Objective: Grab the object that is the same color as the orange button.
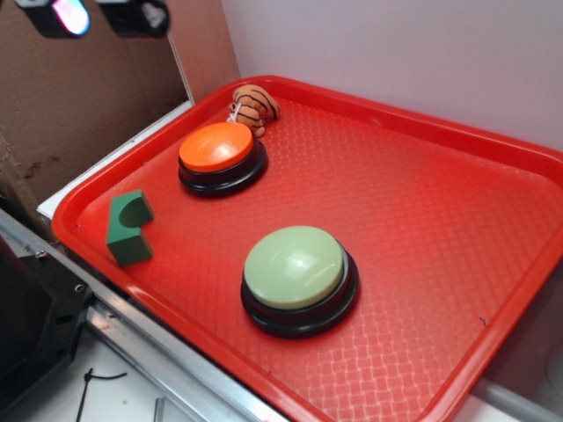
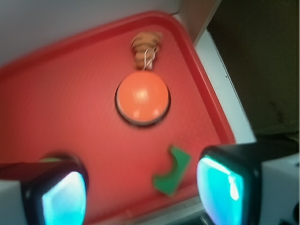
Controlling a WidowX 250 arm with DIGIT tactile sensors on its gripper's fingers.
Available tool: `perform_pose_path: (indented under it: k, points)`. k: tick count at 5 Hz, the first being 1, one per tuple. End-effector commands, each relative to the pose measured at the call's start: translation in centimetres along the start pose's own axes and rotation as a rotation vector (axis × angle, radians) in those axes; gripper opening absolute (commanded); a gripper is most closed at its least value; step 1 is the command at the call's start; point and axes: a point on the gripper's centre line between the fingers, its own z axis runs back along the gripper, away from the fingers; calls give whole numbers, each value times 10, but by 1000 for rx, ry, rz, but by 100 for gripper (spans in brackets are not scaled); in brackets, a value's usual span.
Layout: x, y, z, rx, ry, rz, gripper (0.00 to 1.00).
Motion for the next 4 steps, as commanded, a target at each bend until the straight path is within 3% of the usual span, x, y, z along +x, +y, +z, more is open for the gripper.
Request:
perform_pose_path:
  k: [1,2,4]
  points:
    - [46,-1,-42,2,-178,152,100]
    - [61,-4,-67,19,-212,172,100]
    - [93,-1,-112,109,-264,211,100]
